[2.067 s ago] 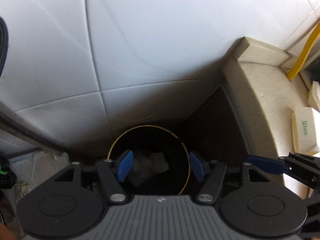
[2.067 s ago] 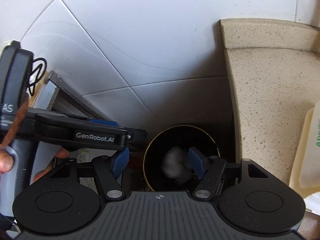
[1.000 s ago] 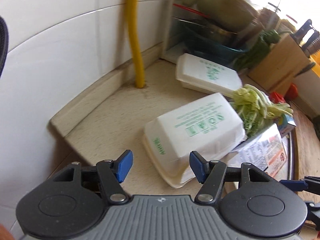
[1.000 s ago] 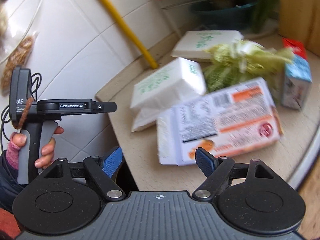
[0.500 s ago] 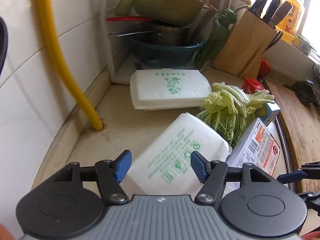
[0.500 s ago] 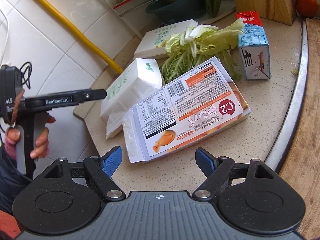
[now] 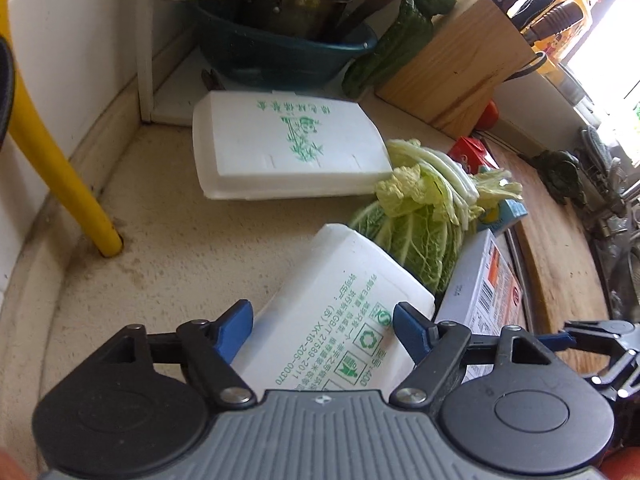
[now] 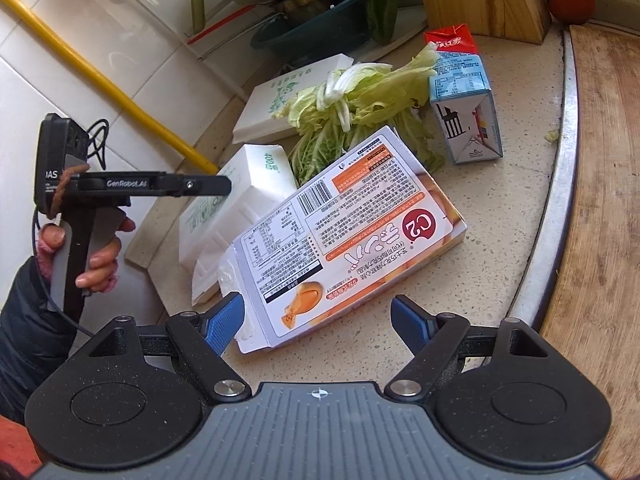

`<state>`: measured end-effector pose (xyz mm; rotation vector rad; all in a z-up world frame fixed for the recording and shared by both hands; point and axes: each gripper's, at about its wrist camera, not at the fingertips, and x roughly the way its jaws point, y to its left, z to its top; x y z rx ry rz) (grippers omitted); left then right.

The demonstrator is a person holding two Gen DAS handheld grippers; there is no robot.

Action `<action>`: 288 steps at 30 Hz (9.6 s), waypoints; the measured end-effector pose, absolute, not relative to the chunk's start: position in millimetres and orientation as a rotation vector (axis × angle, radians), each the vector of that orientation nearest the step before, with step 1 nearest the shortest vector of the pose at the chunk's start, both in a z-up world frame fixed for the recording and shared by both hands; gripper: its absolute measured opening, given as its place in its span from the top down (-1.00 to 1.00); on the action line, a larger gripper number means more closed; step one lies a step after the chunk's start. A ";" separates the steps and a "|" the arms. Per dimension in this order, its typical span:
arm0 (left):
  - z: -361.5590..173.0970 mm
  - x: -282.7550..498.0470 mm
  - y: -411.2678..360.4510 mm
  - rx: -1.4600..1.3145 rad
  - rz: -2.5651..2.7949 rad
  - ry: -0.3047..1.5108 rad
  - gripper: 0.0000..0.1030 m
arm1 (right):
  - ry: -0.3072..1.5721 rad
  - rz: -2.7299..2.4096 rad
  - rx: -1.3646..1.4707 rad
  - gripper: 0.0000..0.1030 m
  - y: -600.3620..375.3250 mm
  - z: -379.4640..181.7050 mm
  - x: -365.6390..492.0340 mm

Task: Collect trash
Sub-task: 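Grasp the white foam takeout box with the left tool, then grasp the red-and-blue drink carton with the right tool while the left tool holds the foam box, then carry the held foam box and drink carton down over the black trash bin, then open both tools to drop the foam box and carton into the bin, then move both tools back up to the counter toward the orange printed package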

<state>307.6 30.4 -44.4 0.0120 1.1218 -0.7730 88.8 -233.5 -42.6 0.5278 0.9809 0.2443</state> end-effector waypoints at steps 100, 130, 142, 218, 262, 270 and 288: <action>-37.4 229.0 -0.7 -0.240 -0.786 1.127 0.22 | 0.925 -0.033 0.366 0.04 -330.8 -34.1 189.6; -52.2 203.6 -10.5 -0.137 -0.670 1.152 0.04 | 0.919 0.061 0.350 -0.38 -302.1 -21.3 123.7; -43.7 191.4 -14.5 -0.181 -0.628 1.108 0.28 | 0.915 0.089 0.406 0.06 -312.9 -30.4 119.2; -41.7 16.7 205.2 -0.416 0.083 0.931 0.28 | 1.022 0.882 0.054 0.06 9.8 -16.9 79.3; -133.6 96.7 230.0 -0.398 0.174 1.156 -0.06 | 1.143 0.731 -0.029 -0.04 48.1 -78.1 105.1; -116.9 93.3 220.9 -0.404 0.100 1.124 -0.06 | 1.117 0.700 0.012 -0.17 33.3 -59.6 105.8; -53.3 100.5 142.2 -0.303 -0.134 1.009 -0.08 | 0.917 0.417 0.206 -0.43 -142.4 19.4 66.1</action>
